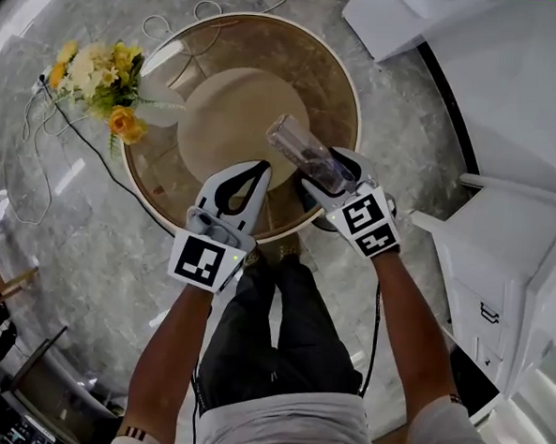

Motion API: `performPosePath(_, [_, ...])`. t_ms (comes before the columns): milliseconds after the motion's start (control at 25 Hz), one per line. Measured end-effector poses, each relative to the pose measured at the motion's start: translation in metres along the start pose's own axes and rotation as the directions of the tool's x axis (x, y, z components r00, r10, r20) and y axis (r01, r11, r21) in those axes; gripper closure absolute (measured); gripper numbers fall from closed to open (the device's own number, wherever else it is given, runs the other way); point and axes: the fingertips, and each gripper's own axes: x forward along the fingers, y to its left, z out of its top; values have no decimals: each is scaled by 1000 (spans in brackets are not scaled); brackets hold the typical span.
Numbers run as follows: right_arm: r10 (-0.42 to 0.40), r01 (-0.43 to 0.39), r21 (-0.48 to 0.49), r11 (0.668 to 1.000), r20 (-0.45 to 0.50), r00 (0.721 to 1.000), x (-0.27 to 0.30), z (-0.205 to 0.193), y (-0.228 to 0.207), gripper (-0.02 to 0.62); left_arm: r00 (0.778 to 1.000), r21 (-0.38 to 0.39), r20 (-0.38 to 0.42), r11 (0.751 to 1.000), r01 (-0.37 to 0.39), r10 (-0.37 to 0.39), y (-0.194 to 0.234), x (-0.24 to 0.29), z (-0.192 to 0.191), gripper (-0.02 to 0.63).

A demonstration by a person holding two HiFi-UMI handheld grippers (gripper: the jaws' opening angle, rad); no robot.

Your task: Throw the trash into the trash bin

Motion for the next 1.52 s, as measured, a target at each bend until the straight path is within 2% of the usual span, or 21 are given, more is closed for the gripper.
performPosePath(240, [-106, 104, 102, 989, 13, 994, -60, -38, -19, 300, 999, 0, 9, 999, 48, -48, -42, 17, 6, 606])
performPosePath(400, [-195, 191, 159, 969, 16, 981, -95, -61, -35, 299, 996, 5, 11, 996, 88, -88, -65, 30, 11, 606])
performPosePath(800, [-284, 280, 262, 924, -20, 959, -143, -117, -48, 299, 981, 26, 3, 981, 192, -192, -114, 60, 12, 606])
performPosePath(1040, [-277, 306, 297, 905, -138, 951, -147, -173, -43, 300, 972, 27, -11, 972, 235, -235, -136, 74, 6, 606])
performPosePath(1240, [-209, 286, 270, 919, -280, 937, -131, -217, -33, 299, 970, 30, -35, 970, 241, -240, -138, 77, -1, 606])
performPosePath(1360, [-181, 279, 273, 920, -334, 925, -121, -232, -31, 299, 972, 29, -40, 972, 233, -232, -135, 79, -2, 606])
performPosePath(1520, [-163, 271, 282, 920, -353, 921, -110, -236, -31, 293, 975, 26, -40, 975, 221, -220, -128, 78, -2, 606])
